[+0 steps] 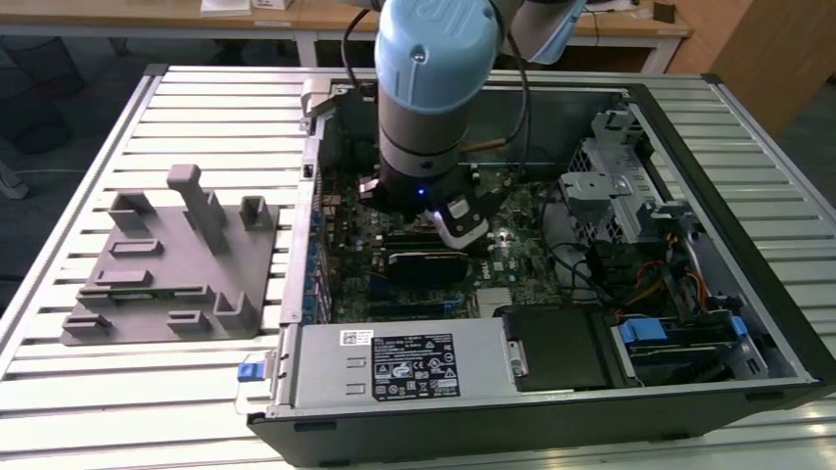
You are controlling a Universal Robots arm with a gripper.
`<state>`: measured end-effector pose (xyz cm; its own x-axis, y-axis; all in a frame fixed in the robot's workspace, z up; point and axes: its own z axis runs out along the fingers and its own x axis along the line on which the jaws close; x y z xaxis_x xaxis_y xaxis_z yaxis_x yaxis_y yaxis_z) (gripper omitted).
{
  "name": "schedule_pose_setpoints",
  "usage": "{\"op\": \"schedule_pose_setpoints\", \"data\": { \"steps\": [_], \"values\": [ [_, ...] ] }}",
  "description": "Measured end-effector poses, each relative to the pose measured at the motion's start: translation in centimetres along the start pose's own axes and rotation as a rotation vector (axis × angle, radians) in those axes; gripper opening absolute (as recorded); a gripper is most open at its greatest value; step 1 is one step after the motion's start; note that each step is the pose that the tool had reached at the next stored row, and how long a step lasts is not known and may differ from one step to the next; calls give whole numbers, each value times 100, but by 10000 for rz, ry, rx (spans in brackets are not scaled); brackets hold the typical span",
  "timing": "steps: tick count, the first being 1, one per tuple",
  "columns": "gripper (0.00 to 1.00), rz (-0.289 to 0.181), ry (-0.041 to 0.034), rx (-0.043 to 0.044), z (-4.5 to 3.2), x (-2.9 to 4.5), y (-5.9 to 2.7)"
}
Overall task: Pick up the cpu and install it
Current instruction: 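Install the second cpu locking lever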
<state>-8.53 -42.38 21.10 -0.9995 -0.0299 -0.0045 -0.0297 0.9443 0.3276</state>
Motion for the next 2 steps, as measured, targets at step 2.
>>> {"op": "schedule_pose_setpoints", "data": {
  "steps": [2],
  "values": [
    [11, 0, -1, -1, -36, 0, 13]
  ]
}}
